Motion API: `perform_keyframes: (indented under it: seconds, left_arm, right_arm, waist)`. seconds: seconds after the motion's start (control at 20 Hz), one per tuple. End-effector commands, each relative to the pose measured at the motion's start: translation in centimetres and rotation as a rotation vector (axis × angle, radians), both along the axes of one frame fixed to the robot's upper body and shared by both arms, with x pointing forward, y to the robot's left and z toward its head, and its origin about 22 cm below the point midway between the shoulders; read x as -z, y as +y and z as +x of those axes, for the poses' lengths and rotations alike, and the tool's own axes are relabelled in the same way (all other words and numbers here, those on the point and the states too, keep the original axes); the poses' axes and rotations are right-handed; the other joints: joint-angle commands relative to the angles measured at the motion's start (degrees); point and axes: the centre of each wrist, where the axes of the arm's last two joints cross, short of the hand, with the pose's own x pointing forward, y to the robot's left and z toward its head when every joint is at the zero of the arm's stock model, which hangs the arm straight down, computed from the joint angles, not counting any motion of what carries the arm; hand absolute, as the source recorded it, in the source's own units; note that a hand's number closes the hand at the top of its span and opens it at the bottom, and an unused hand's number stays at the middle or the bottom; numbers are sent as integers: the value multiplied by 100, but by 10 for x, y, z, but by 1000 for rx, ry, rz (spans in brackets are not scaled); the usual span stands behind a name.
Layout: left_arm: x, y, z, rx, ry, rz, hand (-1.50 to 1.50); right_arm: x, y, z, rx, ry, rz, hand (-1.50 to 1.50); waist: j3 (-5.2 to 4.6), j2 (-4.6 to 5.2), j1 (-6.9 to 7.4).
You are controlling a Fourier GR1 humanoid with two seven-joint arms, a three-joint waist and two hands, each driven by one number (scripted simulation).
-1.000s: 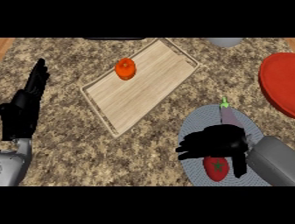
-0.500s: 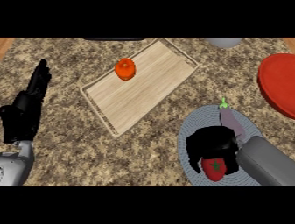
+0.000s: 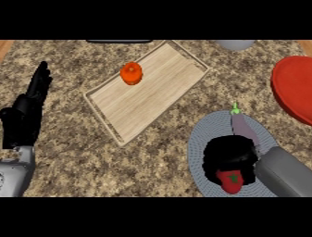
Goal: Pick the tomato from the placemat and place it in the bowl
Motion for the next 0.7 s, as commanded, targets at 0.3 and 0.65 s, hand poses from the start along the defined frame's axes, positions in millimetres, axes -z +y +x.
perform_keyframes:
  seconds: [0.3,0.65]
  left_arm:
    - [0,12,-4,-55,11,1,0]
    - [8,10,-7,-43,36,-7,0]
  right_arm:
    - [22,-7,23,1022,64,35,150]
    - [-31,85,37,1515,34,454,150]
  waist:
    - [16,-51,-401]
    - [15,-103,-299]
